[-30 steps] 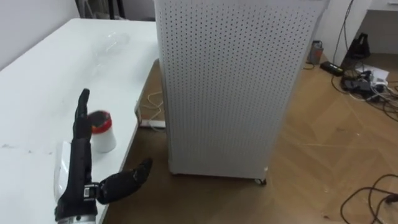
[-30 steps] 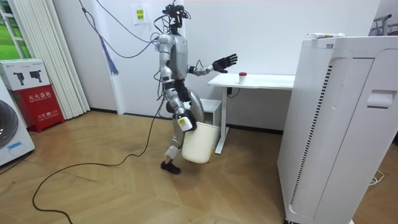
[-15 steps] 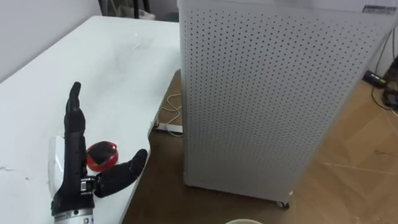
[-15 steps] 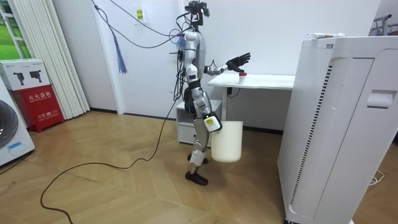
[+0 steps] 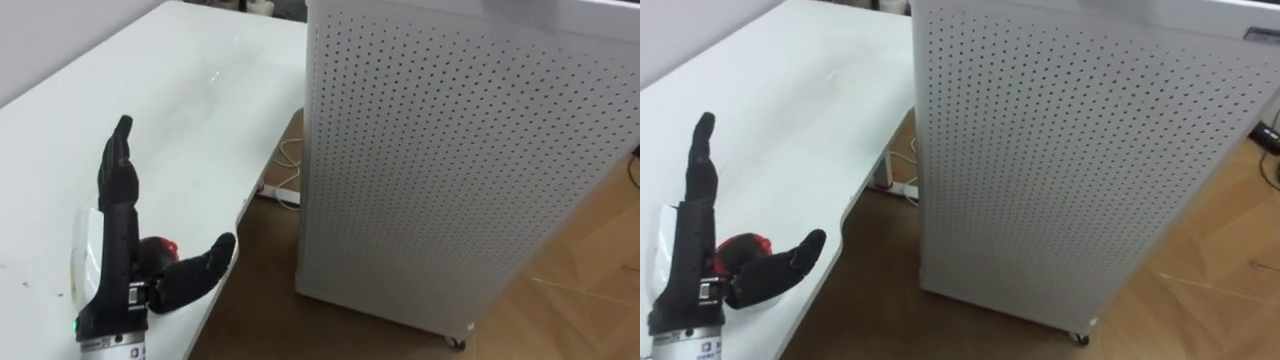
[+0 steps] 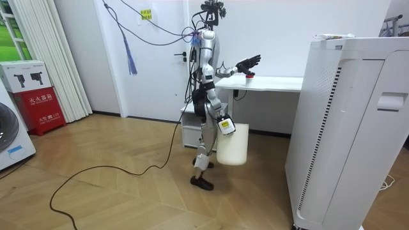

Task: Pick garbage

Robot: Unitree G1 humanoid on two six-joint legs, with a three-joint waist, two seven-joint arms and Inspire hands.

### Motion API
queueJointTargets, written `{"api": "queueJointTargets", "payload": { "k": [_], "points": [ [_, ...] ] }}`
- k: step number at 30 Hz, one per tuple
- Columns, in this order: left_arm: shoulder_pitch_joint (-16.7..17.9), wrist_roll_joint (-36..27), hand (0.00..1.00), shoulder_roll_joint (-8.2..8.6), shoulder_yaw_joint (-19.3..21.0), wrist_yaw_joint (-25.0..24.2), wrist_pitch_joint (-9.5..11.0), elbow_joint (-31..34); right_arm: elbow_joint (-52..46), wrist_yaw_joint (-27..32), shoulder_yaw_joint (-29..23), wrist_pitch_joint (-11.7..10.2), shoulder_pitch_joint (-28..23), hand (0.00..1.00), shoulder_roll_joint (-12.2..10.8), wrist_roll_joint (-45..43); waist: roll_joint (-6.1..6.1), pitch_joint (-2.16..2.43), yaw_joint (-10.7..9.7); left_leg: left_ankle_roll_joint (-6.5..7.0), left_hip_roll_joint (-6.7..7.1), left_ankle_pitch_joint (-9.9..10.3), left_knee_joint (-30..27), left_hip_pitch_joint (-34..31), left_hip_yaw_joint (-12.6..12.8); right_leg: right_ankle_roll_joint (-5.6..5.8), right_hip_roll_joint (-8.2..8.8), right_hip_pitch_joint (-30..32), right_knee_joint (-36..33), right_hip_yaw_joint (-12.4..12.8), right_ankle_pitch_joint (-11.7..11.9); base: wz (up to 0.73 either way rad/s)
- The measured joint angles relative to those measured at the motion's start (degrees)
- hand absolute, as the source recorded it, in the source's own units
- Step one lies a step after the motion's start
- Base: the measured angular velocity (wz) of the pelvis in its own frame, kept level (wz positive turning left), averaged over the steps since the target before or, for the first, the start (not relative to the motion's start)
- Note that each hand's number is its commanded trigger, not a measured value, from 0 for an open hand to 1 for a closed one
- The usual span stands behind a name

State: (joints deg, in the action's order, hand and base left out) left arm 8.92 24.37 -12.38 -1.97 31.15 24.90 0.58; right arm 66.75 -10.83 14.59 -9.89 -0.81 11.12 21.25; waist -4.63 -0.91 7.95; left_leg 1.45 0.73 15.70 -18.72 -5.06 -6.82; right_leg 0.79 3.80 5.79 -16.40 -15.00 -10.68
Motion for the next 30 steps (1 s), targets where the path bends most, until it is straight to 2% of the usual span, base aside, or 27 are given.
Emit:
{"api": "queueJointTargets", "payload": {
  "k": [8,16,23,30],
  "points": [
    [1.46,-0.14,0.0,-0.18,-0.06,0.76,-0.01,-0.83,0.1,-0.83,0.0,0.01,0.51,1.0,0.0,-0.15,-0.07,-0.04,0.38,-0.04,0.08,-0.12,0.41,0.31,-2.78,0.32,0.07,-2.38,2.09,-2.52,0.23,0.18],
    [4.86,-2.93,0.0,-0.02,-0.08,0.89,-0.04,-1.26,0.13,-1.26,0.06,0.01,0.27,1.0,0.01,-0.23,-0.1,-0.02,0.58,-0.35,0.08,-0.35,1.14,0.45,-2.78,0.31,-0.37,-2.8,3.0,-3.07,0.23,0.03],
    [5.12,-2.89,0.0,-0.01,-0.59,0.9,-0.05,-1.46,0.13,-1.93,0.16,0.03,0.23,1.0,0.01,-0.27,-0.25,0.11,0.64,-0.6,0.0,-0.51,1.17,-0.19,-2.96,0.03,-0.54,-2.88,3.8,-3.75,0.41,0.04],
    [5.13,-2.91,0.0,-0.01,-0.7,0.95,-0.06,-5.45,0.14,-2.37,0.11,0.03,0.24,1.0,0.01,-1.67,-0.55,0.36,0.46,-0.63,0.02,-0.53,1.13,-0.29,-3.17,0.03,-0.57,-2.79,3.84,-4.03,0.41,0.02]
  ]
}}
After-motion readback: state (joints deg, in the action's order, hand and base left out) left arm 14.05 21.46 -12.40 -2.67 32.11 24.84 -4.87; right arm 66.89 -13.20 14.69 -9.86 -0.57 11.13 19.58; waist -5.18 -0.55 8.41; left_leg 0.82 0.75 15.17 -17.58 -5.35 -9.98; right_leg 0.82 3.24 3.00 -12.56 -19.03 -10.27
